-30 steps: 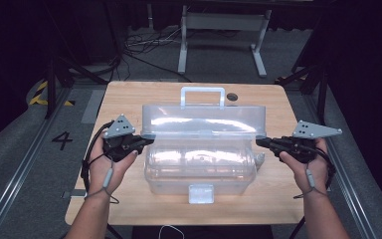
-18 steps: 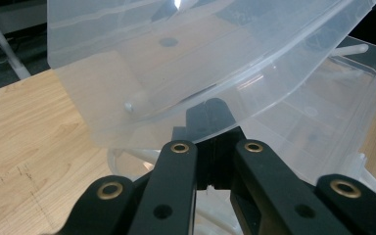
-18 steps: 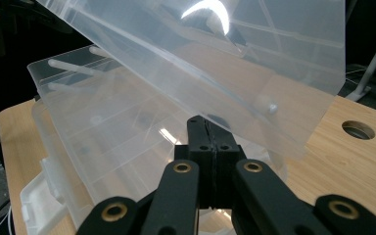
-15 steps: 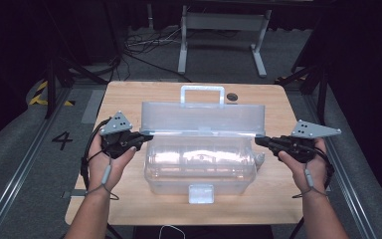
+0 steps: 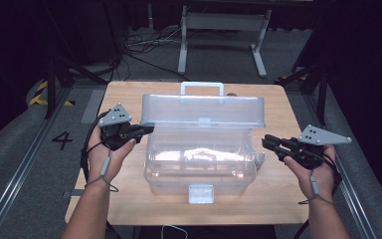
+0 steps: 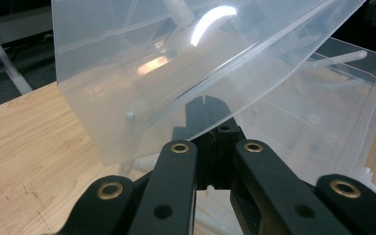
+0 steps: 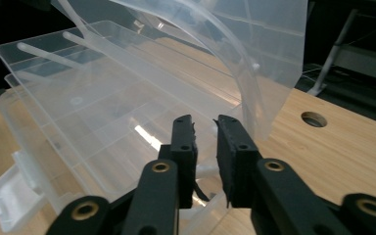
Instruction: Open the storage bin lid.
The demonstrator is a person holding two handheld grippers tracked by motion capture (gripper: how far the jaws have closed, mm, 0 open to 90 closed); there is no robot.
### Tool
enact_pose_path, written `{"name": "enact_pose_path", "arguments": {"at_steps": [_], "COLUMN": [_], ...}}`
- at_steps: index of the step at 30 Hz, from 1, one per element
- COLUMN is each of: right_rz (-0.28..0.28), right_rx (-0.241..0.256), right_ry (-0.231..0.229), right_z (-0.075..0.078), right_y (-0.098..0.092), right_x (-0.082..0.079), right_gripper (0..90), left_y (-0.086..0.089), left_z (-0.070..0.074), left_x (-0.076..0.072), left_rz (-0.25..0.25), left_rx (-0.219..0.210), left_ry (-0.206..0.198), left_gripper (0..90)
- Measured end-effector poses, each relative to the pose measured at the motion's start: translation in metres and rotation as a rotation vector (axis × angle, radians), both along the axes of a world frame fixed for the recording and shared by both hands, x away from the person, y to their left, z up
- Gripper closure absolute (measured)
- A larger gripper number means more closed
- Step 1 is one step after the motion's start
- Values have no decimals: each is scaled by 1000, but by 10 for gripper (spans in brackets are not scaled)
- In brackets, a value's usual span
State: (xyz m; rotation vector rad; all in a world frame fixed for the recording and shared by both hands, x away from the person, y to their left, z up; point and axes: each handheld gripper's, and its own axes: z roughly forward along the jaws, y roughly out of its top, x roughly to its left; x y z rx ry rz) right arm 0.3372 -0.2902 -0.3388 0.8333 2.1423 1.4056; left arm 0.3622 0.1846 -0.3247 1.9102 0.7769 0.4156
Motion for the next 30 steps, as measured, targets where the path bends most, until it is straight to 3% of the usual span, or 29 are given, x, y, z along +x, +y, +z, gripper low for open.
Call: {"name": "enact_pose_path", "arguments": {"at_steps": [7,8,16,30], "right_rz": [-60,-95,-143,-224], "right_rx": [-4,-17,-3,13], "right_ry": [-36,-63,-100,-165], "right_z": [1,3,8,13], "right_y": [3,4,11,36], "right_x": [0,2,11,39], "right_gripper": [592,546,496,485], "left_y": [0,0,2,3], "left_z": [3,4,4,4], "left_x": [4,6,12,13], "left_rz": [-6,-8,-21,-30], "left_rx": [-4,-10,-39,-46], "left_ry": [-3,-4,-6,-9], "left_gripper": [897,897,896,895]}}
